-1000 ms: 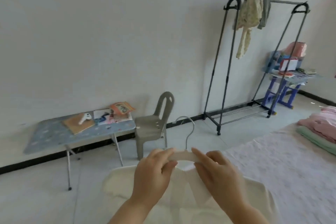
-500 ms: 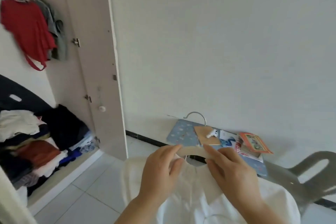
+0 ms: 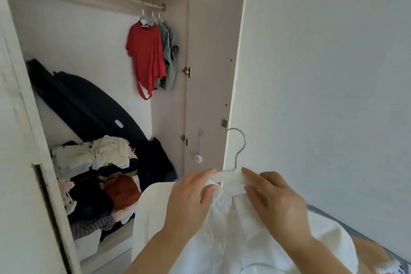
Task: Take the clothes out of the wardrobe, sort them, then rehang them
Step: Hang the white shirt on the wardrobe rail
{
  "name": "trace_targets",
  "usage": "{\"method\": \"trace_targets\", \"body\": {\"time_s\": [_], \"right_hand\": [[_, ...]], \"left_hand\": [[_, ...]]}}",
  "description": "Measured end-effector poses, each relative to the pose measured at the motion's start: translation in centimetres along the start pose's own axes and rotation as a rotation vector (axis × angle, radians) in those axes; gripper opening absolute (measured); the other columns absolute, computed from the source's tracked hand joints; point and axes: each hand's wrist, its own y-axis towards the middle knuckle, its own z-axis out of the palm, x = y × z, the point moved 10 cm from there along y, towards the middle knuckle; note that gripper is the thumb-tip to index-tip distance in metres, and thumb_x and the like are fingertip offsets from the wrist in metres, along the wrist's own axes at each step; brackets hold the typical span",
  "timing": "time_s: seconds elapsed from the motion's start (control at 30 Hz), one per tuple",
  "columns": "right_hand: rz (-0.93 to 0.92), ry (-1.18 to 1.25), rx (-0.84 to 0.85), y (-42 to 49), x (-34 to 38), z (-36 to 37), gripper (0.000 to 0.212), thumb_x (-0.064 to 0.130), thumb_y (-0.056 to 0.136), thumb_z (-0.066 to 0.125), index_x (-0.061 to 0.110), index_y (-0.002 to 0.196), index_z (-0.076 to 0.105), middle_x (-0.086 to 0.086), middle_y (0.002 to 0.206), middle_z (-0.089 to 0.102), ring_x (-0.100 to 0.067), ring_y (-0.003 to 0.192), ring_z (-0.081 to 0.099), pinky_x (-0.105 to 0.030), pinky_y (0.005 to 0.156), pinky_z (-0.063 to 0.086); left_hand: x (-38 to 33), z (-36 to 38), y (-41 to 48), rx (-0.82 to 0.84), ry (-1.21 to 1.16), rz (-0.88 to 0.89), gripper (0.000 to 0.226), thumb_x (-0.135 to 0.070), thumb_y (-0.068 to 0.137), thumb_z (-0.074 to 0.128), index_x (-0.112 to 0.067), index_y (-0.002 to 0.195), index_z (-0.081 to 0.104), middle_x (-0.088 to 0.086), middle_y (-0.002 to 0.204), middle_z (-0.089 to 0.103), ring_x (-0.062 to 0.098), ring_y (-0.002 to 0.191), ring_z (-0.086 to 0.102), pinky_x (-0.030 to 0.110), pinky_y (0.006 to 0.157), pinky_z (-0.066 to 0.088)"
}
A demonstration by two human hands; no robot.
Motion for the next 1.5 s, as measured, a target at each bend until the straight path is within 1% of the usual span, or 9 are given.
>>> {"method": "trace_targets", "body": {"time_s": [0.13,0.2,0.37,0.5,0.73,1.1,1.23,1.4,1.5], "right_hand": [[-0.088,0.055,0.001,5.5,-1.3,6.1,0.031,0.035,0.078,0.053,0.037,0.108,0.063,0.015,0.082,0.057,-0.004,0.064,0.053,-0.013,0.041,0.039],[-0.137,0.091,-0.008,8.6,-1.5,8.6,0.033,0.038,0.079,0.047,0.037,0.108,0.063,0.016,0.082,0.057,-0.005,0.066,0.053,-0.012,0.041,0.039],[-0.225,0.173,0.020,15.6,-1.3,15.0,0.032,0.041,0.080,0.044,0.037,0.107,0.062,0.015,0.085,0.060,-0.008,0.069,0.054,-0.009,0.042,0.032],[-0.251,0.226,0.066,20.3,-0.6,20.8,0.030,0.037,0.077,0.053,0.041,0.105,0.062,0.015,0.084,0.059,-0.003,0.057,0.054,-0.002,0.046,0.018],[-0.316,0.262,0.009,29.5,2.2,30.2,0.035,0.036,0.077,0.052,0.045,0.110,0.055,0.015,0.082,0.059,-0.003,0.057,0.053,-0.002,0.046,0.019],[-0.342,0.279,-0.103,43.9,5.9,43.3,0.036,0.031,0.070,0.062,0.040,0.105,0.064,0.015,0.083,0.060,-0.013,0.085,0.049,-0.007,0.042,0.024],[-0.373,0.329,-0.126,48.9,7.4,47.7,0.036,0.027,0.069,0.067,0.038,0.103,0.066,0.015,0.085,0.061,-0.011,0.078,0.054,-0.018,0.037,0.038],[-0.413,0.386,-0.096,56.0,8.9,53.2,0.051,0.018,0.060,0.084,0.038,0.103,0.065,0.015,0.083,0.060,-0.006,0.061,0.057,-0.014,0.040,0.030],[-0.434,0.410,-0.108,60.9,10.1,55.3,0.049,0.018,0.060,0.084,0.037,0.102,0.066,0.014,0.082,0.060,-0.009,0.062,0.061,-0.020,0.038,0.038]], "left_hand": [[4.0,0.9,4.7,-0.047,0.080,-0.066,0.033,-0.030,0.085,0.050,-0.022,0.114,0.063,-0.007,0.102,0.066,0.006,0.096,0.054,0.015,0.082,0.045],[6.0,1.3,7.1,-0.041,0.104,-0.153,0.039,-0.033,0.085,0.045,-0.024,0.119,0.061,-0.013,0.108,0.060,0.001,0.100,0.052,0.017,0.088,0.039],[10.7,1.4,12.4,-0.093,0.216,-0.210,0.039,-0.040,0.090,0.043,-0.027,0.125,0.055,-0.023,0.109,0.045,-0.015,0.100,0.033,-0.008,0.085,0.015],[16.2,1.6,16.1,-0.099,0.257,-0.274,0.034,-0.031,0.094,0.048,-0.030,0.128,0.051,-0.021,0.118,0.049,-0.006,0.107,0.041,-0.002,0.084,0.020],[26.8,1.4,24.1,-0.177,0.247,-0.337,0.036,-0.030,0.094,0.047,-0.030,0.131,0.047,-0.022,0.115,0.043,-0.008,0.100,0.032,-0.011,0.076,0.017],[40.1,-0.8,38.6,-0.245,0.332,-0.271,0.036,-0.033,0.094,0.047,-0.032,0.130,0.049,-0.018,0.125,0.050,-0.010,0.104,0.034,0.004,0.090,0.021],[44.2,-1.4,43.5,-0.264,0.384,-0.230,0.034,-0.032,0.093,0.049,-0.032,0.127,0.051,-0.018,0.120,0.053,-0.004,0.107,0.043,0.008,0.090,0.023],[48.9,-2.6,49.9,-0.307,0.461,-0.225,0.037,-0.034,0.093,0.050,-0.034,0.130,0.048,-0.016,0.126,0.053,0.001,0.115,0.045,0.007,0.088,0.022],[51.3,-3.6,54.3,-0.317,0.497,-0.212,0.041,-0.032,0.093,0.050,-0.032,0.133,0.044,-0.015,0.130,0.049,0.003,0.120,0.042,0.008,0.090,0.024]]}}
